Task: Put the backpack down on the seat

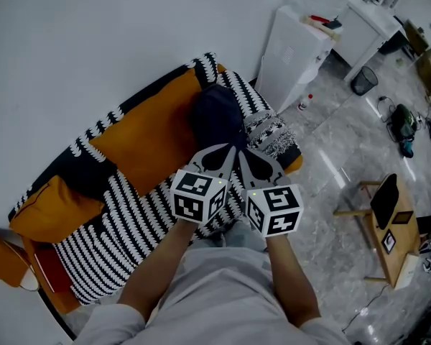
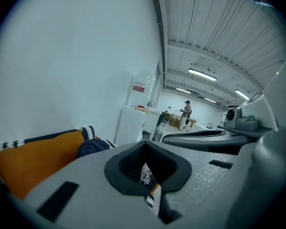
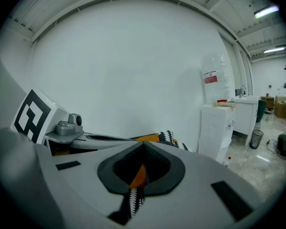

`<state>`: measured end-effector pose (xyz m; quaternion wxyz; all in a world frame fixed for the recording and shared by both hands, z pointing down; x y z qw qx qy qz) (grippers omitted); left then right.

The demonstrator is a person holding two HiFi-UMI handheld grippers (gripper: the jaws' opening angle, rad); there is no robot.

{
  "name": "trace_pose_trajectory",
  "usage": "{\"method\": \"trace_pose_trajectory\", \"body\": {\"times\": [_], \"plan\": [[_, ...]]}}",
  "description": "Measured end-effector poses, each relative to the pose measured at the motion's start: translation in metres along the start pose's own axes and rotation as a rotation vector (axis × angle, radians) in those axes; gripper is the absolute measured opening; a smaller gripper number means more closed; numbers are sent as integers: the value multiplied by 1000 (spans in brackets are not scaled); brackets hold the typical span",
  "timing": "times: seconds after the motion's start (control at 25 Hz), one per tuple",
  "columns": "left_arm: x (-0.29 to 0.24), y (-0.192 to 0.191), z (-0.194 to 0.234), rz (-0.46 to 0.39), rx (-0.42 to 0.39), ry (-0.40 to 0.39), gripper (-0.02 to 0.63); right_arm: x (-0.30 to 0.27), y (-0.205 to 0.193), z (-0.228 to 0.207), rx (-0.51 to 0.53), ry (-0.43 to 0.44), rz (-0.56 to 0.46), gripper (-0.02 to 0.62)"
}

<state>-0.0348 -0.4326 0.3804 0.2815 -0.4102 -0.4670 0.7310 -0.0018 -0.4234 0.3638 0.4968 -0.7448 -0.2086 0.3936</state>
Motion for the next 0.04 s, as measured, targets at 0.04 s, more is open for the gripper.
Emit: {"method": "trace_pose_trajectory", "body": {"times": [0.04], "plan": [[0, 0, 0, 1, 0, 0, 5, 0, 0, -1, -1, -1, 1, 2]]}}
Point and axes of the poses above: the fingertips, and each gripper's own axes: x backward along the fingers, z to its left, y out of its top, the point moved 1 cm from there along x, backward along the fingers, and after that the axes turned 4 degrees about -x, right-handed, at the moved point
